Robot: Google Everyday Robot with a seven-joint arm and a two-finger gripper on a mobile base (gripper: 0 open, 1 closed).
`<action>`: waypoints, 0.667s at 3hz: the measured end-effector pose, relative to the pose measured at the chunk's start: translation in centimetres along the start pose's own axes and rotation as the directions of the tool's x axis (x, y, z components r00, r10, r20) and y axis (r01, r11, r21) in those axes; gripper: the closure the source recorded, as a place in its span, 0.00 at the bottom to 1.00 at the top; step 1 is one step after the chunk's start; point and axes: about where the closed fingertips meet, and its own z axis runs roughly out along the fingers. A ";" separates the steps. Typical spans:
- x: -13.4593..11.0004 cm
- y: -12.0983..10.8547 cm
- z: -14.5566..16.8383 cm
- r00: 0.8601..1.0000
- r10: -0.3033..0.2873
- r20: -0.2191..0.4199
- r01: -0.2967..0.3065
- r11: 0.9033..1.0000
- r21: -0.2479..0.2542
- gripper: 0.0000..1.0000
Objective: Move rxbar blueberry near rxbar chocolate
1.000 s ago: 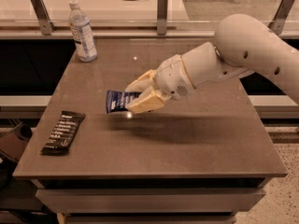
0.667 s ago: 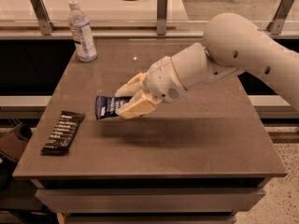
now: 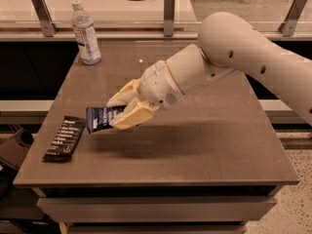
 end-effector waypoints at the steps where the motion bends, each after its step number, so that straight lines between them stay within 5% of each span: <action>1: -0.1 0.1 0.2 1.000 -0.003 0.000 0.003 1.000 -0.004 0.60; 2: -0.3 0.2 0.3 1.000 -0.005 -0.001 0.005 1.000 -0.007 0.37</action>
Offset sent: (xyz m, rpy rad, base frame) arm -0.0011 0.0015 0.0002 -0.0006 -0.0003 0.0043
